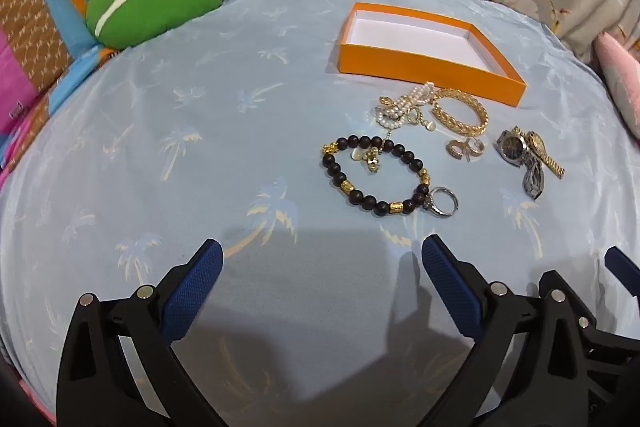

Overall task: Organize jewelry
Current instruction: 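Reach the right tool to the silver bracelet watch and grasp it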

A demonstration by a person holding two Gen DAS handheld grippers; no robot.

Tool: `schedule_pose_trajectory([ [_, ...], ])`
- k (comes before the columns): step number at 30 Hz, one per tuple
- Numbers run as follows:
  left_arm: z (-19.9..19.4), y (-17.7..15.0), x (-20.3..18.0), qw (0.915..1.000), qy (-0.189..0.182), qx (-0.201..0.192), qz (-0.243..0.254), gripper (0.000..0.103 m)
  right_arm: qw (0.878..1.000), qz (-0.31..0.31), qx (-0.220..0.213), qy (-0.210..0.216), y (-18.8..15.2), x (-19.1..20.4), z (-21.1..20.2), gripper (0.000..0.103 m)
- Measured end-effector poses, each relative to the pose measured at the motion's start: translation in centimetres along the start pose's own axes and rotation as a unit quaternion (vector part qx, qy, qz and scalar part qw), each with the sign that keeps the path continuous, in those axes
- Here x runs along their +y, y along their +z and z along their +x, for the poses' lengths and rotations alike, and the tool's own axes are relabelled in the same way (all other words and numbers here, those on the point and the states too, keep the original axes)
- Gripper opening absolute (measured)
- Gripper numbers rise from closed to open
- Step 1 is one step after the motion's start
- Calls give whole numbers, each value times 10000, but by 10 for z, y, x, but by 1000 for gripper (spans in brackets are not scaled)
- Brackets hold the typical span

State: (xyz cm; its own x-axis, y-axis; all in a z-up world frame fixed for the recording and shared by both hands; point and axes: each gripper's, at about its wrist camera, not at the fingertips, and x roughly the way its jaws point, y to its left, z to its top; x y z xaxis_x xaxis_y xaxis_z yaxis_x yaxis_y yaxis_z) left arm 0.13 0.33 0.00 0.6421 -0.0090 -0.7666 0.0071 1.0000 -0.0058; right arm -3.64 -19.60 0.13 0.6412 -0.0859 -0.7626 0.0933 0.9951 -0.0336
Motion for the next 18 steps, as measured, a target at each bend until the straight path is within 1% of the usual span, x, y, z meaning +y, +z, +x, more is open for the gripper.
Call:
schedule_pose_trajectory([
  [3, 1, 3, 8, 9999, 28, 34, -162, 97, 10000, 10, -5, 79, 6, -5, 2, 93],
  [5, 3, 6, 13, 9997, -51, 95, -204, 97, 9999, 43, 10, 152, 13, -9, 5, 92],
  [9, 5, 13, 16, 9999, -21, 122, -49, 97, 9995, 103, -33, 292, 27, -18, 8, 89],
  [11, 7, 19, 15, 10000, -21, 85, -28, 97, 9993, 96, -40, 361, 34, -20, 10, 83],
  [12, 8, 21, 15, 10000, -19, 89, -16, 97, 9991, 106, -23, 415, 37, -21, 11, 81],
  [17, 14, 30, 13, 9994, -311, 141, -101, 97, 9973, 161, 133, 701, 49, -19, 21, 68],
  [18, 15, 32, 11, 9993, -330, 147, -106, 97, 9970, 147, 151, 738, 52, -17, 23, 67],
])
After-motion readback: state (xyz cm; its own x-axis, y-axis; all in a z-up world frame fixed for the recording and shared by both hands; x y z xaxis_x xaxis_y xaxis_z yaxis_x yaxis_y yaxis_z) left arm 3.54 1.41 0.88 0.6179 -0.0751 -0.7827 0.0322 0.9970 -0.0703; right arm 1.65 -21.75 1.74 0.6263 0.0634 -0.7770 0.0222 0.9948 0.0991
